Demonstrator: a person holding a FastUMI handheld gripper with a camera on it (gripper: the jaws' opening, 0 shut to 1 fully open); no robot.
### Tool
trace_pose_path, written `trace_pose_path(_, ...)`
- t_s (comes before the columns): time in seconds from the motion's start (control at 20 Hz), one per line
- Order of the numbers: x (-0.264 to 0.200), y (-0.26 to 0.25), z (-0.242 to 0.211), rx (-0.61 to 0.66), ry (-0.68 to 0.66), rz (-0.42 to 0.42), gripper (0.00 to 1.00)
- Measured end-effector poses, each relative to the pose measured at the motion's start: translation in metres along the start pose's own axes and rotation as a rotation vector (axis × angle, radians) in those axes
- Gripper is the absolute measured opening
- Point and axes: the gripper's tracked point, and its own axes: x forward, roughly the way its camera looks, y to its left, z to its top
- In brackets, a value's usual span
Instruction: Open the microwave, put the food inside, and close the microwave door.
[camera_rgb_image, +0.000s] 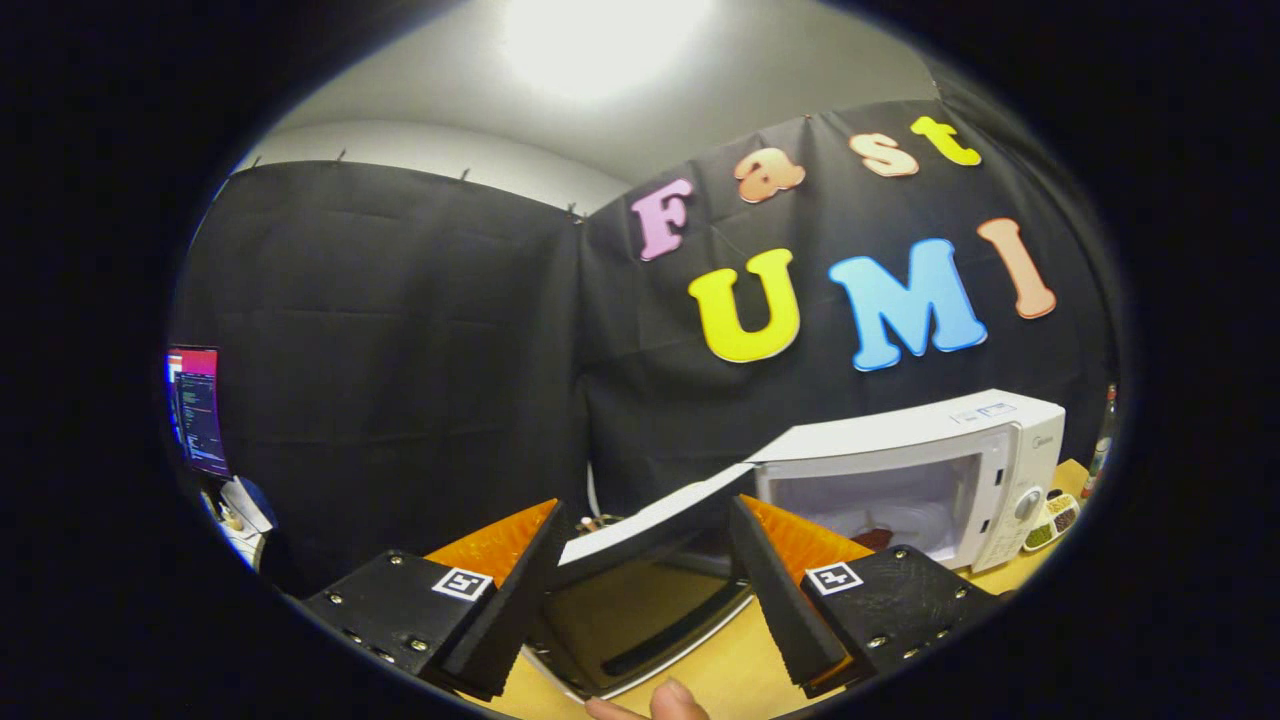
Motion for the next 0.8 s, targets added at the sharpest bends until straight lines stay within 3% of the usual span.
trace_pose_path(0.2, -0.002, 0.082, -0.007, -0.172, 0.010, 0.120, 0.99)
trace_pose_path(0.4, 0.006, 0.152, -0.049, -0.211, 0.080, 0.236, 0.97)
trace_pose_path(0.55, 0.026, 0.163, -0.088, -0.175, 0.170, 0.219, 0.62)
trace_pose_path(0.75, 0.047, 0.141, -0.128, -0.185, 0.241, 0.154, 0.28)
trace_pose_path(0.8, 0.048, 0.138, -0.137, -0.187, 0.258, 0.150, 0.25)
